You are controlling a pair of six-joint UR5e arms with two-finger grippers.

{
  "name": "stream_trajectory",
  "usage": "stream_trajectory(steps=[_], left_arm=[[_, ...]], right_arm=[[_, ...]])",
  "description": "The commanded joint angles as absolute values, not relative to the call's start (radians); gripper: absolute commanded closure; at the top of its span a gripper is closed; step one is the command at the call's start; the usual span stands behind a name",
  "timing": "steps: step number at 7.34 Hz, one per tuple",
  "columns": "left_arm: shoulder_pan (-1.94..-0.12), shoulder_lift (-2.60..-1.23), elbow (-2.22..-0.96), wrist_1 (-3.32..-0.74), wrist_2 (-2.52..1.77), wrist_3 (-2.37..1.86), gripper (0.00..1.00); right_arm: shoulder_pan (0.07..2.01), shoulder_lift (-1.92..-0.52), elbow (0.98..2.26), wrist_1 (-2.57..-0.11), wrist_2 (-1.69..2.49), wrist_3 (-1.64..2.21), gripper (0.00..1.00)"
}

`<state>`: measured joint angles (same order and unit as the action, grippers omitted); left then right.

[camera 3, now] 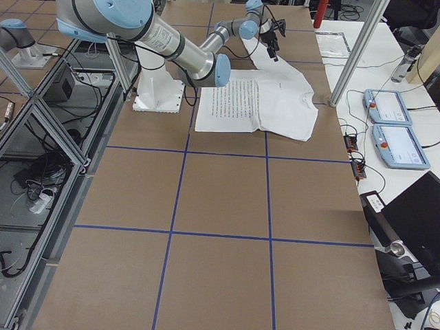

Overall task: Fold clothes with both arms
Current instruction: 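Fold the held sleeve across the shirt body with the right gripper, then release the sleeve and withdraw the right gripper from the shirt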

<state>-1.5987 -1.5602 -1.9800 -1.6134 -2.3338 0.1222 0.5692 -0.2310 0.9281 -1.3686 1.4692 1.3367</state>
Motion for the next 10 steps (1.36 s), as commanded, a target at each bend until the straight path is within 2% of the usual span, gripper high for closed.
stream_trajectory(steps=[1,3,5,6,8,9,10], left_arm=[[-1.594,-1.604,-1.951,-1.714,-2.335,0.115,0.0],[-1.589,-1.597,-1.893,-1.854,-2.338,0.026,0.0],[-1.525,-1.515,-1.844,-1.998,-2.336,0.015,0.0],[-1.507,-1.509,-1.779,-2.05,-2.336,-0.023,0.0],[-1.444,-1.508,-1.54,-2.376,-2.327,-0.119,0.0],[-1.392,-1.508,-1.458,-2.558,-2.318,-0.247,0.0],[-1.317,-1.506,-1.433,-2.632,-2.246,-0.353,0.0]], right_arm=[[0.649,-0.298,1.117,-1.57,1.645,1.235,0.0],[0.753,-0.456,1.393,-1.722,1.795,1.095,0.0],[0.88,-0.729,1.652,-1.735,1.915,0.84,0.0],[0.946,-0.849,1.751,-1.735,1.989,0.739,0.0],[1.014,-1.061,1.914,-1.732,2.022,0.613,0.0],[1.05,-1.136,1.957,-1.727,2.061,0.535,0.0],[1.096,-1.21,1.989,-1.723,2.107,0.465,0.0]])
